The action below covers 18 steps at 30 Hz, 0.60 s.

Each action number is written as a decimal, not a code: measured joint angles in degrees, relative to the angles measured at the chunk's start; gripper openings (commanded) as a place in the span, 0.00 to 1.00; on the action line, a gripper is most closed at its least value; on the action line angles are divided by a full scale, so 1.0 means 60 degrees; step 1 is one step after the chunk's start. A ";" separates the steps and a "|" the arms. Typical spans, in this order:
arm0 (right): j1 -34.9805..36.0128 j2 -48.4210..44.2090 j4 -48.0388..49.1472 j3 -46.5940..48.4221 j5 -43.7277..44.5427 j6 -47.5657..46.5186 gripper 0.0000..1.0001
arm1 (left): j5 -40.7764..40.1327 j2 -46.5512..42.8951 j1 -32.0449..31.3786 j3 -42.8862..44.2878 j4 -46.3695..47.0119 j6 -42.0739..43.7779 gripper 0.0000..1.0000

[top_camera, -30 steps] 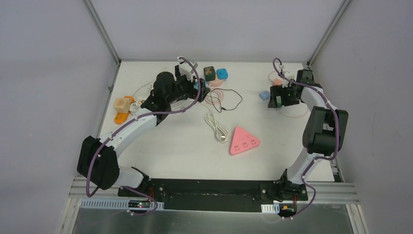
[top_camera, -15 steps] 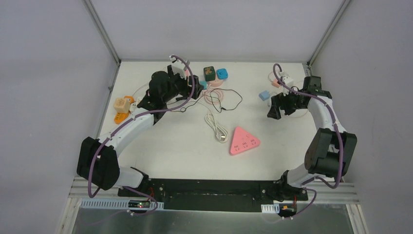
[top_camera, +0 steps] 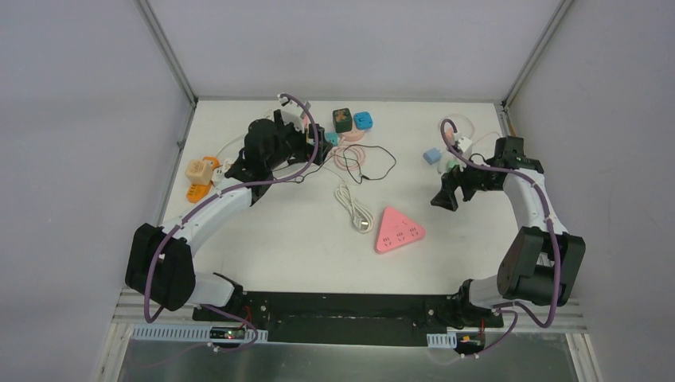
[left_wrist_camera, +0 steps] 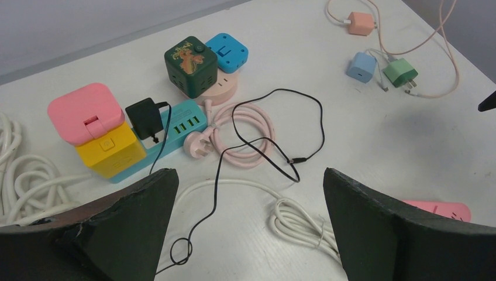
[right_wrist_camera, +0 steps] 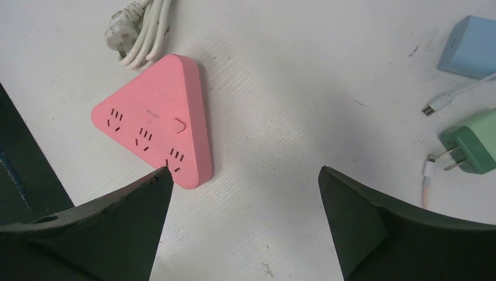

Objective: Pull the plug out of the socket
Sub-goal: Place the plug at the center of the board, then pick up the socket from the center of the board.

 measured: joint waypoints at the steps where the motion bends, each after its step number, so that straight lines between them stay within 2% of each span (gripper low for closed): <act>1: 0.0015 -0.0058 -0.0044 -0.0062 -0.0120 -0.0142 1.00 | 0.0000 0.0000 0.0004 -0.0007 0.0000 0.0000 0.99; 10: 0.0215 -0.0339 -0.0739 -0.0306 -0.0885 -0.1523 1.00 | 0.0000 0.0000 0.0004 -0.0033 0.0004 0.0000 0.99; 18: 0.0299 -0.0339 -0.1002 -0.0321 -0.1075 -0.2124 1.00 | 0.0000 -0.0004 0.0004 -0.0036 0.0004 0.0000 0.99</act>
